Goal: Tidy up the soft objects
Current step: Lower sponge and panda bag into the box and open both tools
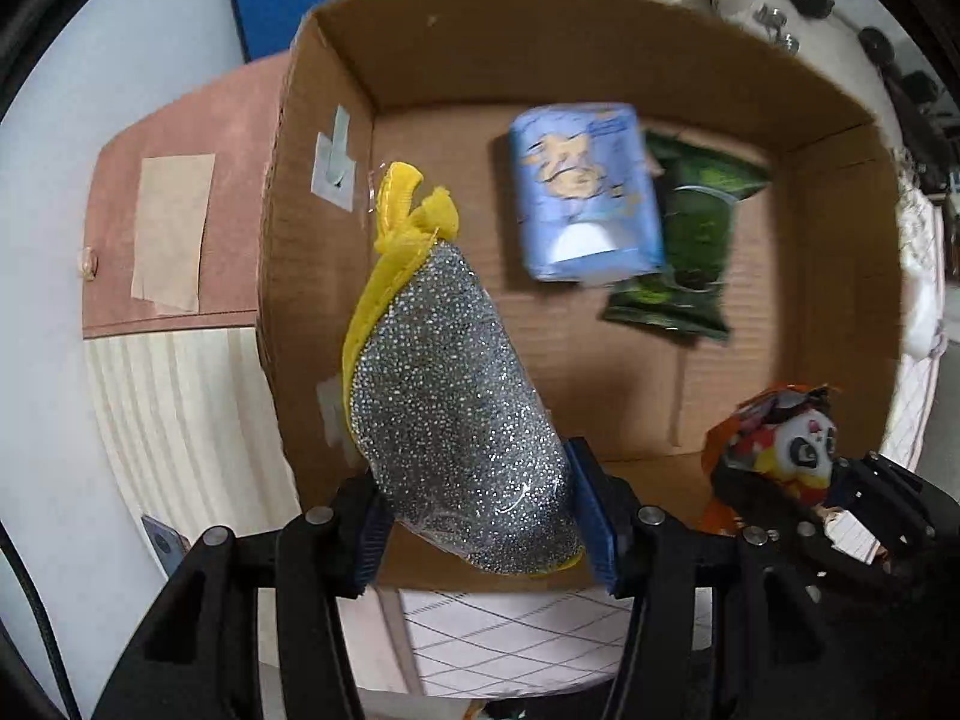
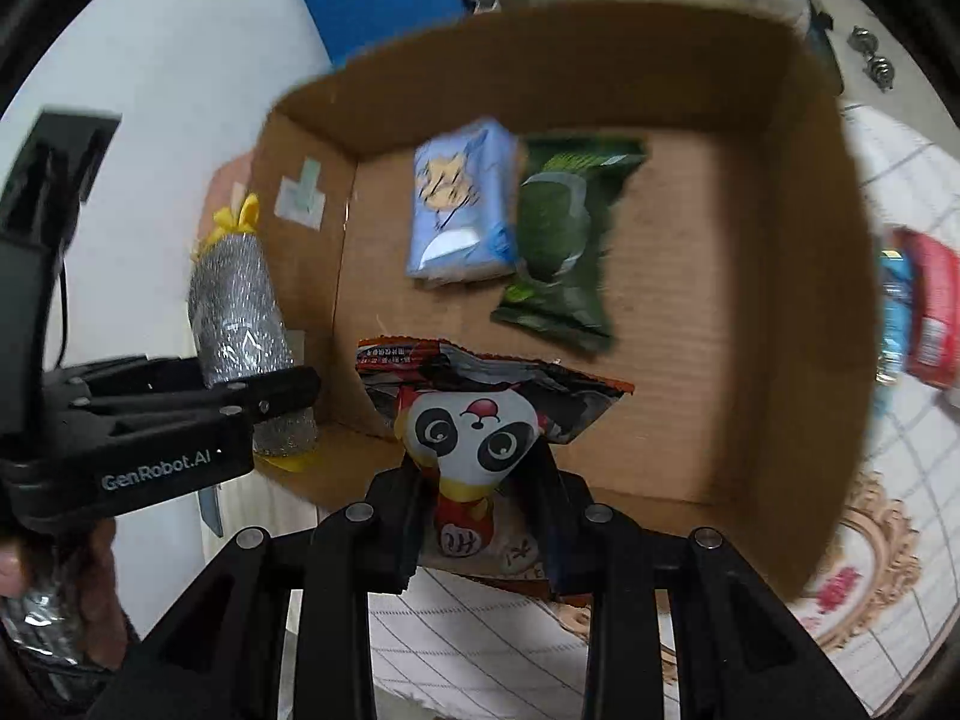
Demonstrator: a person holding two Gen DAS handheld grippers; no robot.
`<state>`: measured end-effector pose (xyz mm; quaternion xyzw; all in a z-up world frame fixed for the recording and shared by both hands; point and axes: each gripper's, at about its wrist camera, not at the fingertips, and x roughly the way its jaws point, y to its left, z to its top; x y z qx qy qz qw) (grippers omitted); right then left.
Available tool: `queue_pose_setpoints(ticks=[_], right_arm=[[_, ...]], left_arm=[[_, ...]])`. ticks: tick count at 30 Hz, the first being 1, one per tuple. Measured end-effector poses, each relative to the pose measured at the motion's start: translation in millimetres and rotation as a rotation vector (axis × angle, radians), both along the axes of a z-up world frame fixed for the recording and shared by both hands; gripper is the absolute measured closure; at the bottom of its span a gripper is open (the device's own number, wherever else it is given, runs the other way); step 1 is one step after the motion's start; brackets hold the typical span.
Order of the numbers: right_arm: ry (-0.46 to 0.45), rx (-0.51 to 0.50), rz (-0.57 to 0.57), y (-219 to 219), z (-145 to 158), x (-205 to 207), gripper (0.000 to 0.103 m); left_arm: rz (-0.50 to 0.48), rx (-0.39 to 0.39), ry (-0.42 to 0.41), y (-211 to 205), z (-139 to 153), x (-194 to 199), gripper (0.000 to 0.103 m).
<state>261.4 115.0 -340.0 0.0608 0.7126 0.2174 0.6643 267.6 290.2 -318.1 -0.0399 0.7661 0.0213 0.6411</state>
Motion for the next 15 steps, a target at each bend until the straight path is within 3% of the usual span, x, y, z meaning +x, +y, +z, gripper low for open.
queue_pose_setpoints(ticks=[10,13,15], right_arm=[[0.101,-0.022,0.068,47,-48,6,0.068],[0.100,-0.056,0.106,59,-54,7,0.049],[0.100,-0.050,0.111,60,-51,6,0.016]], left_arm=[[-0.046,-0.032,0.140,13,-45,0,0.049],[-0.033,-0.039,0.158,17,-46,-2,0.046],[-0.027,-0.050,0.144,20,-42,-4,0.036]])
